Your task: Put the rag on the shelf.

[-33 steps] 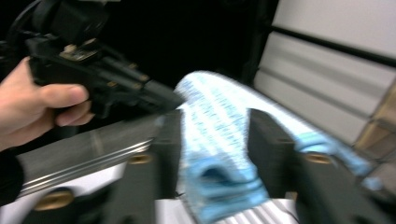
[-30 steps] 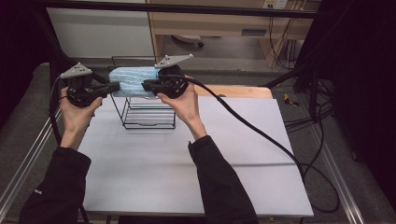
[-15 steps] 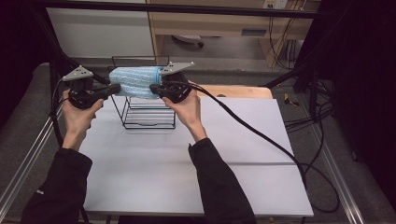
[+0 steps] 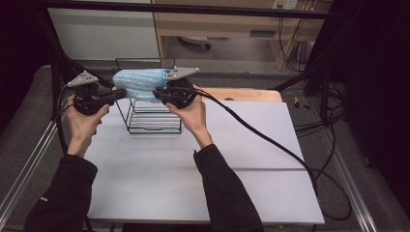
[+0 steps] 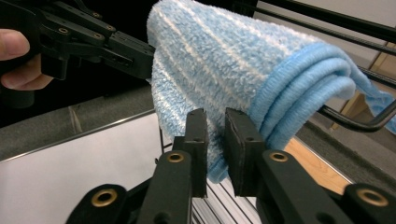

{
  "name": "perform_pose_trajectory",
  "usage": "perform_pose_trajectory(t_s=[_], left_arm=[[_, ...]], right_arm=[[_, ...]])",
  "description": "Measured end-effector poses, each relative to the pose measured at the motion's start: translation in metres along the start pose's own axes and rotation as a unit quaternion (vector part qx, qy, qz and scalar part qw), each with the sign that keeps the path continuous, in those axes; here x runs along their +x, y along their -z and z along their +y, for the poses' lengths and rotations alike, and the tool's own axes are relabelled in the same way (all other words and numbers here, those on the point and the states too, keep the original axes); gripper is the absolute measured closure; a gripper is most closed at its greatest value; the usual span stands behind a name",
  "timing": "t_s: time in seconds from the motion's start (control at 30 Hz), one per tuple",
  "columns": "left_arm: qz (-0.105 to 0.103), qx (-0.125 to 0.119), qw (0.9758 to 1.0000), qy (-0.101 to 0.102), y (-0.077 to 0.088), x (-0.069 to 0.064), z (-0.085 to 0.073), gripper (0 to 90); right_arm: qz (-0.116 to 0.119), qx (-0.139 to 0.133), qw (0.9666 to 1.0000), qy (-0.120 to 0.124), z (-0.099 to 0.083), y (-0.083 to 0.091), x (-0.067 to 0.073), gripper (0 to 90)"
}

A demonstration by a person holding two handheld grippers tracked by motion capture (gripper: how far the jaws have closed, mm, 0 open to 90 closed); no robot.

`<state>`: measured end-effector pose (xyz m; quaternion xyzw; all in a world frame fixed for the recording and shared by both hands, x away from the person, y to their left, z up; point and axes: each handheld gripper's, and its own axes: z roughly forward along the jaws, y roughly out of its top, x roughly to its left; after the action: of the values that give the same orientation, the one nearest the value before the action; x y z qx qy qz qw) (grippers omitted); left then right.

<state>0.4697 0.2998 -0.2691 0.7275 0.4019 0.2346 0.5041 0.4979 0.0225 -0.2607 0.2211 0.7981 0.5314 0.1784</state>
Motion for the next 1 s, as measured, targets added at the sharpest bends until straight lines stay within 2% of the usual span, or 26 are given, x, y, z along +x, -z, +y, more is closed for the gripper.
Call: perform_pose_trajectory(t_s=[0.2, 0.3, 0.5, 0.53, 0.6, 0.67, 0.87, 1.0], left_arm=[[0.000, -0.007, 1.0000, 0.002, 0.011, -0.003, 0.002, 73.6], [0.004, -0.003, 1.0000, 0.003, 0.014, -0.006, 0.002, 67.4], [0.019, 0.005, 0.9997, -0.012, 0.019, -0.011, 0.003, 55.2], [0.021, 0.005, 0.9997, -0.012, 0.020, -0.011, 0.003, 54.0], [0.021, 0.003, 0.9997, -0.010, 0.022, -0.011, 0.002, 52.9], [0.021, 0.004, 0.9997, -0.009, 0.023, -0.011, 0.002, 48.9], [0.022, 0.007, 0.9997, -0.009, 0.025, -0.011, 0.002, 42.7], [0.023, 0.009, 0.9996, -0.009, 0.027, -0.011, 0.001, 36.3]], right_arm=[[0.004, -0.011, 0.9999, -0.001, 0.004, 0.008, 0.004, 68.5], [0.005, -0.014, 0.9999, -0.006, 0.006, 0.012, 0.005, 63.0], [0.001, -0.019, 0.9997, -0.016, 0.010, 0.020, 0.004, 51.3], [-0.004, -0.017, 0.9996, -0.022, 0.011, 0.022, 0.004, 46.5], [-0.002, -0.017, 0.9996, -0.023, 0.011, 0.023, 0.004, 44.9], [-0.005, -0.017, 0.9995, -0.027, 0.013, 0.026, 0.004, 37.6], [-0.007, -0.019, 0.9992, -0.036, 0.015, 0.030, 0.003, 27.8], [-0.010, -0.018, 0.9993, -0.032, 0.017, 0.037, 0.002, 18.8]])
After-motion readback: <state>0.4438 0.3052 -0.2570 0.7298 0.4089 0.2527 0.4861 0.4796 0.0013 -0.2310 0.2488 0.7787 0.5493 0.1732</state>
